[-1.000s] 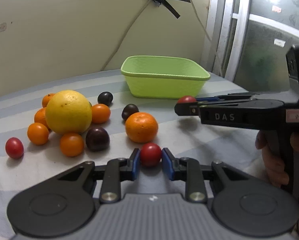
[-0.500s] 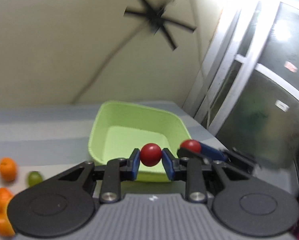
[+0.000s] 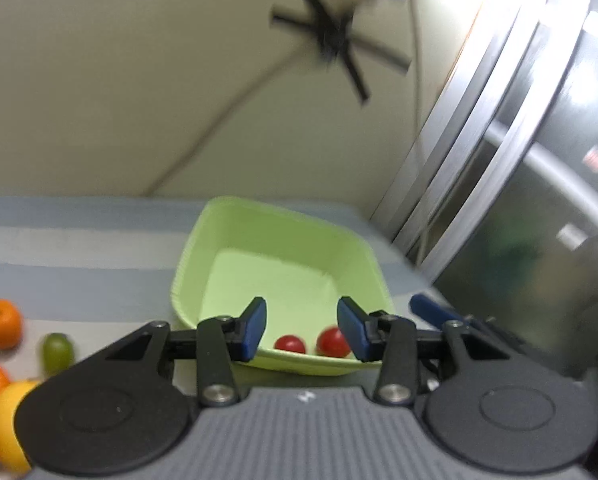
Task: Organize fruits
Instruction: 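Carry both red tomatoes into the green basket and open both tools, then grasp the yellow grapefruit between the left and right tool fingers together, then lift the grapefruit with both tools into the green basket and release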
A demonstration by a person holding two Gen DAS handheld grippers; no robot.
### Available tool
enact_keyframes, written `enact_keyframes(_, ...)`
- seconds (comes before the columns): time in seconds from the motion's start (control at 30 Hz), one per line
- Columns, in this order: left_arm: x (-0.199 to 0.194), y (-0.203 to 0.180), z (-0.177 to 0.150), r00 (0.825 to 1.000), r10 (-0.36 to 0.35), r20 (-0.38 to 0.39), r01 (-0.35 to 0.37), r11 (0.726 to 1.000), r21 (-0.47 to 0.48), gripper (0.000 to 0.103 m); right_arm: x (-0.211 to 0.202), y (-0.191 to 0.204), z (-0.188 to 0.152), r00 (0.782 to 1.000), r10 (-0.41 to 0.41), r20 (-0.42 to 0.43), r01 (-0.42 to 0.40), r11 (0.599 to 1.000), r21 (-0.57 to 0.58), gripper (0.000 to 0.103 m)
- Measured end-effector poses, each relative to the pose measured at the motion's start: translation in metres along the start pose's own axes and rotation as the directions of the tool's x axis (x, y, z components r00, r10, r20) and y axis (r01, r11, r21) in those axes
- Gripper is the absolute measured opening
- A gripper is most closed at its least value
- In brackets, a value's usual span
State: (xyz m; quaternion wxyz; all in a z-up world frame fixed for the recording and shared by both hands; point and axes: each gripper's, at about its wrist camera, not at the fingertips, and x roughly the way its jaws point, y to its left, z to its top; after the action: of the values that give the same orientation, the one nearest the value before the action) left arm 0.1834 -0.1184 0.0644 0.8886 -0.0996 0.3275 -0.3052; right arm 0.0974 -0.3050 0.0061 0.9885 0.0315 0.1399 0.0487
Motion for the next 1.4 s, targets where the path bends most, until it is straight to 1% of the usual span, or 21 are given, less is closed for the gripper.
enact_keyframes(0.1,-0.061,0.018,-0.012,0.994,0.019,0.108,-0.019,1.000,-0.005,0.040,-0.014,-0.006,0.002,0.998,0.007,0.066,-0.011,0.999,0.053,0.053)
enact_keyframes(0.2,-0.113,0.048,-0.032,0.982,0.096,0.160,-0.090,0.995,-0.047,0.040,-0.023,-0.008,0.005,0.993,0.022,0.112,-0.034,0.994,0.105,0.053)
enact_keyframes(0.27,-0.138,0.071,-0.048,0.975,0.152,0.159,-0.138,0.986,-0.094,0.041,-0.022,-0.004,0.010,0.993,0.097,0.071,-0.108,0.980,0.166,0.053)
enact_keyframes(0.33,-0.152,0.092,-0.064,0.970,0.191,0.147,-0.171,0.975,-0.140,0.041,-0.022,0.012,0.009,0.975,0.220,0.022,-0.219,0.952,0.213,0.053)
enact_keyframes(0.4,-0.155,0.108,-0.072,0.973,0.191,0.126,-0.164,0.966,-0.200,0.041,-0.021,0.042,0.007,0.958,0.286,-0.013,-0.279,0.942,0.188,0.054)
enact_keyframes(0.47,-0.147,0.122,-0.073,0.985,0.141,0.099,-0.112,0.960,-0.257,0.041,-0.016,0.079,0.004,0.948,0.315,-0.047,-0.309,0.946,0.101,0.054)
enact_keyframes(0.5,-0.140,0.126,-0.071,0.989,0.122,0.087,-0.095,0.959,-0.267,0.045,-0.013,0.096,0.002,0.945,0.321,-0.066,-0.317,0.947,0.058,0.054)
enact_keyframes(0.6,-0.115,0.125,-0.060,0.994,0.099,0.052,-0.082,0.962,-0.261,0.054,0.000,0.136,-0.004,0.930,0.343,-0.131,-0.350,0.936,-0.034,0.055)
enact_keyframes(0.67,-0.105,0.124,-0.057,0.994,0.105,0.037,-0.094,0.968,-0.232,0.056,0.007,0.156,-0.008,0.932,0.327,-0.157,-0.343,0.935,-0.092,0.056)
enact_keyframes(0.7,-0.100,0.122,-0.056,0.993,0.111,0.027,-0.102,0.969,-0.223,0.058,0.012,0.163,-0.008,0.933,0.320,-0.165,-0.341,0.933,-0.118,0.058)
enact_keyframes(0.73,-0.096,0.120,-0.053,0.994,0.103,0.023,-0.096,0.972,-0.214,0.058,0.015,0.169,-0.010,0.933,0.314,-0.173,-0.339,0.930,-0.141,0.064)
enact_keyframes(0.8,-0.090,0.120,-0.051,0.995,0.097,0.017,-0.091,0.974,-0.206,0.060,0.022,0.178,-0.011,0.934,0.308,-0.181,-0.338,0.925,-0.173,0.067)
enact_keyframes(0.87,-0.085,0.120,-0.052,0.995,0.097,0.002,-0.095,0.975,-0.200,0.061,0.030,0.183,-0.012,0.935,0.296,-0.195,-0.334,0.920,-0.203,0.067)
enact_keyframes(0.93,-0.083,0.117,-0.052,0.992,0.124,0.002,-0.122,0.975,-0.184,0.061,0.036,0.183,-0.014,0.936,0.286,-0.207,-0.328,0.920,-0.214,0.068)
enact_keyframes(1.0,-0.082,0.115,-0.053,0.991,0.135,0.008,-0.132,0.977,-0.168,0.059,0.038,0.183,-0.015,0.929,0.284,-0.238,-0.336,0.917,-0.214,0.066)
enact_keyframes(1.03,-0.083,0.114,-0.054,0.990,0.139,0.010,-0.135,0.977,-0.164,0.058,0.038,0.184,-0.017,0.924,0.290,-0.248,-0.345,0.913,-0.217,0.062)
enact_keyframes(1.07,-0.083,0.113,-0.056,0.988,0.152,0.013,-0.148,0.976,-0.159,0.053,0.034,0.185,-0.020,0.925,0.288,-0.248,-0.345,0.911,-0.226,0.062)
enact_keyframes(1.13,-0.085,0.111,-0.056,0.988,0.156,0.016,-0.152,0.977,-0.147,0.053,0.029,0.188,-0.023,0.934,0.275,-0.228,-0.330,0.907,-0.261,0.060)
enact_keyframes(1.2,-0.092,0.105,-0.054,0.987,0.157,0.031,-0.150,0.977,-0.149,0.053,0.022,0.187,-0.023,0.938,0.281,-0.204,-0.327,0.911,-0.253,0.060)
enact_keyframes(1.3,-0.105,0.085,-0.042,0.983,0.152,0.099,-0.141,0.984,-0.107,0.053,0.005,0.181,-0.013,0.950,0.288,-0.118,-0.309,0.916,-0.256,0.060)
enact_keyframes(1.4,-0.105,0.060,-0.021,0.981,0.117,0.154,-0.110,0.992,-0.057,0.053,-0.010,0.167,0.007,0.965,0.262,-0.013,-0.256,0.931,-0.262,0.060)
